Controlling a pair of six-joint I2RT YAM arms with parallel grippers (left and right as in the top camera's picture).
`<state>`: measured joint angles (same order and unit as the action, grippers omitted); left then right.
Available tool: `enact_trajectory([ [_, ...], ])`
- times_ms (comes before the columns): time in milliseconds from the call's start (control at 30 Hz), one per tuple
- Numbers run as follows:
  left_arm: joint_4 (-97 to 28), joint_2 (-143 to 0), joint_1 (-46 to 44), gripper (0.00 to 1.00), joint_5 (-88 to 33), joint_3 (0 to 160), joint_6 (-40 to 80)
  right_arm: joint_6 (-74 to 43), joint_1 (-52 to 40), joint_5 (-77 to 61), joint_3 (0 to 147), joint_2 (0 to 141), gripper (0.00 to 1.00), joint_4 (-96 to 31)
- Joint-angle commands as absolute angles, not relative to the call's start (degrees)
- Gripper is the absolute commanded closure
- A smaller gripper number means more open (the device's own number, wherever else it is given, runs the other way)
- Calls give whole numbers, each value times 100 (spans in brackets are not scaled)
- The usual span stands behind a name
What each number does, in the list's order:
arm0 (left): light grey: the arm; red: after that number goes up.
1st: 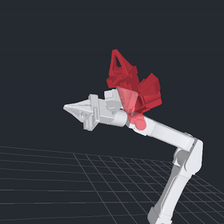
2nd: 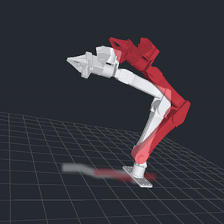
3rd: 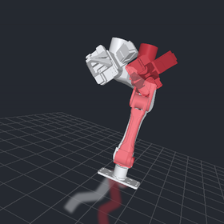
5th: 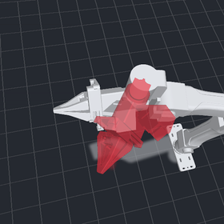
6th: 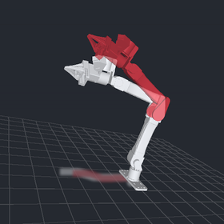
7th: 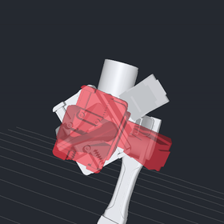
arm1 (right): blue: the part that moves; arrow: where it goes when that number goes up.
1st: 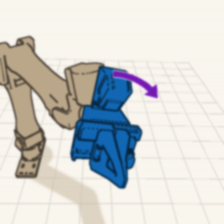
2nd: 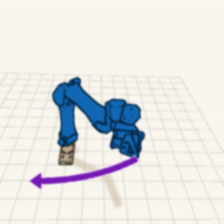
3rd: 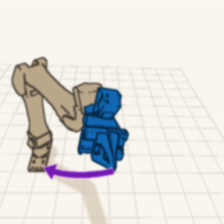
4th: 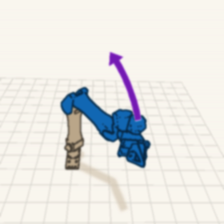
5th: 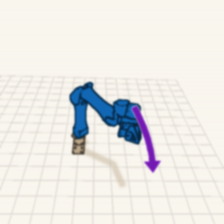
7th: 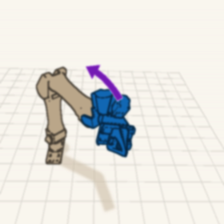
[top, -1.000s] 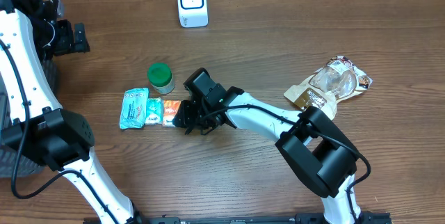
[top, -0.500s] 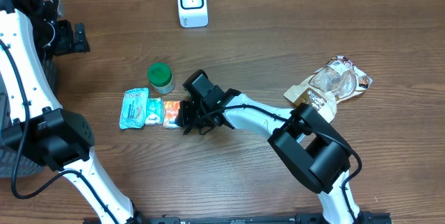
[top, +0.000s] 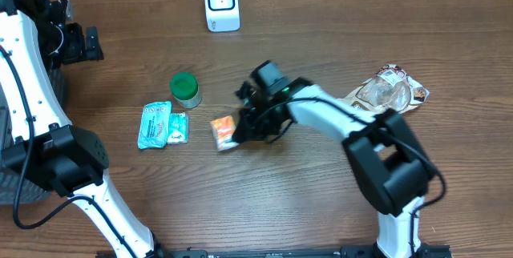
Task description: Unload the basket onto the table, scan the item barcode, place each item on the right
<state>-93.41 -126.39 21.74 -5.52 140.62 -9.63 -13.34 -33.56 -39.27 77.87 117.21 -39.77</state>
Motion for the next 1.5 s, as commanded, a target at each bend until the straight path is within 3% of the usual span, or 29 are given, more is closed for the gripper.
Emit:
enact_trajectory([
  [0,-9334,-12545,2097,0,-578,14169,-1009,405,-3170,-3476,7937,11378,96,-4440],
  [133,-9334,-12545,2097,0,-578,14169,-1009,974,-3114,-3048,7937,11380,96,-4788],
  [267,-9334,-12545,2097,0,-578,14169,-1009,473,-3114,-2777,7937,11380,96,-4674],
  [333,-9334,-12545,2099,0,-578,14169,-1009,-436,-3114,-2379,7937,11380,96,-4482],
  [467,-9334,-12545,2097,1,-578,14169,-1009,-3594,-3122,-1601,7911,11384,96,-4331],
  [567,-9334,-12545,2097,1,-578,14169,-1009,-4849,-3304,-1874,7900,11391,95,-4239],
  [633,-9334,-12545,2097,1,-578,14169,-1009,-4523,-3542,-2421,7900,11391,71,-4025],
  [667,-9332,-12545,2097,0,-578,14169,-1009,-4180,-3701,-2523,7920,11389,54,-4038],
  [733,-9332,-12545,2097,0,-578,14169,-1009,-3999,-3824,-2425,7929,11373,46,-4132],
  [833,-9332,-12545,2097,0,-576,14169,-1009,-3743,-3841,-2043,8016,11308,44,-4386],
  [900,-9334,-12545,2097,1,-578,14169,-1009,-3476,-3741,-1732,8178,11238,47,-4569],
  [1100,-9334,-12545,2097,0,-578,14169,-1009,-2604,-3229,-947,8764,11133,75,-4792],
  [1200,-9334,-12545,2097,1,-578,14169,-1009,-2521,-2969,-657,8768,11137,94,-4567],
  [1467,-9334,-12545,2097,0,-576,14169,-1009,-2764,-2869,-928,8543,11485,96,-3951],
])
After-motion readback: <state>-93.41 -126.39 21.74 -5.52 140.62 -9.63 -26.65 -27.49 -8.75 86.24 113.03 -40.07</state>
